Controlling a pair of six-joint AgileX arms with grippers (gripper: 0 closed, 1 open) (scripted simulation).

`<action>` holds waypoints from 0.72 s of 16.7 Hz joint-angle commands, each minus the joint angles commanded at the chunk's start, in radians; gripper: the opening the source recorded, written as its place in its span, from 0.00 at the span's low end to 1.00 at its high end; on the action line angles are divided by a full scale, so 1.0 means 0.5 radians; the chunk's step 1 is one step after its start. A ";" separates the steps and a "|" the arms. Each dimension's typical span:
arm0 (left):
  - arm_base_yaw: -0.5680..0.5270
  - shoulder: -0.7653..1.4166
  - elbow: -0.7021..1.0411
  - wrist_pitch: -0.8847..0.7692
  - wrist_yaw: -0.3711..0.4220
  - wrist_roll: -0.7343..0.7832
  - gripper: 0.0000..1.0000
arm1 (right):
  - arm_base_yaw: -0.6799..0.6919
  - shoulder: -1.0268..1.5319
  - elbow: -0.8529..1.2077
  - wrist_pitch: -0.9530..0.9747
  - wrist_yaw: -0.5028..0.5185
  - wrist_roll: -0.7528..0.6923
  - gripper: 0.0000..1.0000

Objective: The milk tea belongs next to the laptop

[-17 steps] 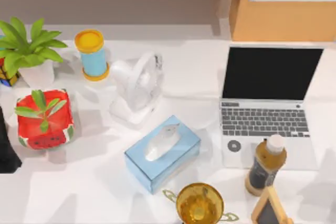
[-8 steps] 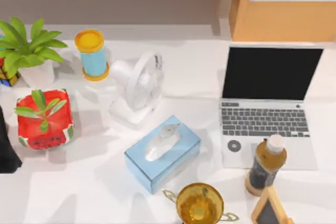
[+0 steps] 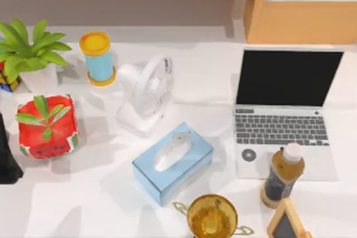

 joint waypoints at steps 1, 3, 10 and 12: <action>0.000 0.000 0.000 0.000 0.000 0.000 1.00 | 0.053 0.074 0.060 0.022 0.052 0.016 1.00; 0.000 0.000 0.000 0.000 0.000 0.000 1.00 | 0.162 0.217 0.177 0.063 0.160 0.047 1.00; 0.000 0.000 0.000 0.000 0.000 0.000 1.00 | 0.276 0.355 0.296 0.100 0.274 0.079 1.00; 0.000 0.000 0.000 0.000 0.000 0.000 1.00 | 0.276 0.355 0.296 0.100 0.274 0.079 0.85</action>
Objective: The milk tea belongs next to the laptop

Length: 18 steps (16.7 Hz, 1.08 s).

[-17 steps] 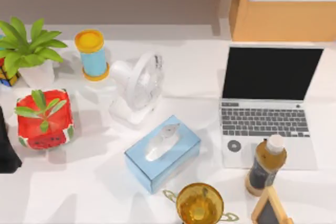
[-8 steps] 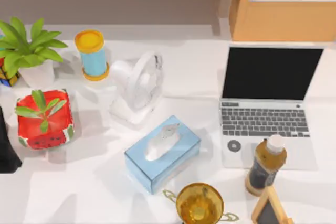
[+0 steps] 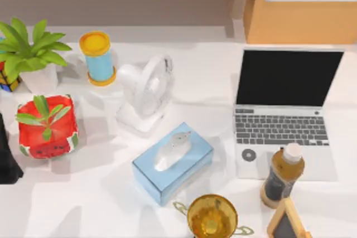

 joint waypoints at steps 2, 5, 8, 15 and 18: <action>0.000 0.000 0.000 0.000 0.000 0.000 1.00 | 0.000 0.000 0.000 0.000 0.000 0.000 0.70; 0.000 0.000 0.000 0.000 0.000 0.000 1.00 | 0.000 0.000 0.000 0.000 0.000 0.000 0.47; 0.000 0.000 0.000 0.000 0.000 0.000 1.00 | 0.000 0.000 0.000 0.000 0.000 0.000 0.25; 0.000 0.000 0.000 0.000 0.000 0.000 1.00 | 0.000 0.000 0.000 0.000 0.000 0.000 0.00; 0.000 0.000 0.000 0.000 0.000 0.000 1.00 | 0.000 0.000 0.000 0.000 0.000 0.000 0.00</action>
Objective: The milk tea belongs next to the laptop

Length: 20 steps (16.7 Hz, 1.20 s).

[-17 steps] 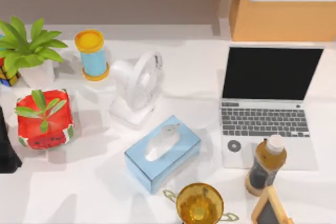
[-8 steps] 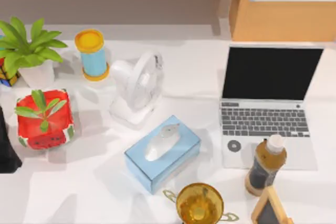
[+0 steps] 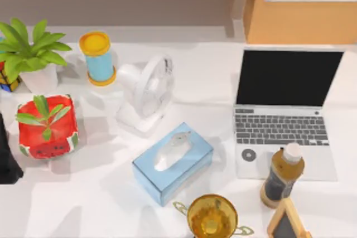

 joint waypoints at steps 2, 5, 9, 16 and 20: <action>0.000 0.000 0.000 0.000 0.000 0.000 1.00 | -0.003 0.000 -0.002 -0.001 -0.001 0.003 0.00; 0.000 0.000 0.000 0.000 0.000 0.000 1.00 | -0.002 -0.052 0.001 -0.054 -0.001 0.003 0.00; 0.000 0.000 0.000 0.000 0.000 0.000 1.00 | -0.002 -0.116 0.005 -0.123 -0.002 0.003 0.00; 0.000 0.000 0.000 0.000 0.000 0.000 1.00 | 0.053 -0.236 0.066 -0.060 0.058 0.013 0.00; 0.000 0.000 0.000 0.000 0.000 0.000 1.00 | 0.193 -0.425 0.053 -0.075 0.200 0.042 0.00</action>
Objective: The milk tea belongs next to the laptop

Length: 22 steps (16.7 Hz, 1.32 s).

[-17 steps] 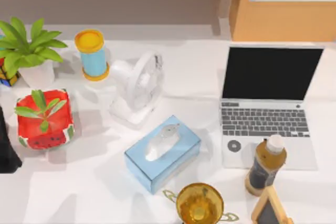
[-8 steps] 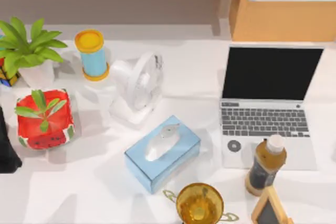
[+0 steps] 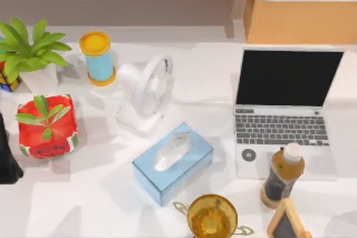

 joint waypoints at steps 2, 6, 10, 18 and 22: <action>0.000 0.000 0.000 0.000 0.000 0.000 1.00 | 0.094 -0.105 -0.037 -0.035 0.092 0.022 0.00; 0.000 0.000 0.000 0.000 0.000 0.000 1.00 | 0.308 -0.324 -0.149 -0.143 0.297 0.072 0.00; 0.000 0.000 0.000 0.000 0.000 0.000 1.00 | 0.532 -0.540 -0.289 -0.279 0.512 0.121 0.00; 0.000 0.000 0.000 0.000 0.000 0.000 1.00 | 0.901 -0.859 -0.560 -0.546 0.860 0.201 0.00; 0.000 0.000 0.000 0.000 0.000 0.000 1.00 | 0.993 -0.925 -0.639 -0.626 0.946 0.221 0.00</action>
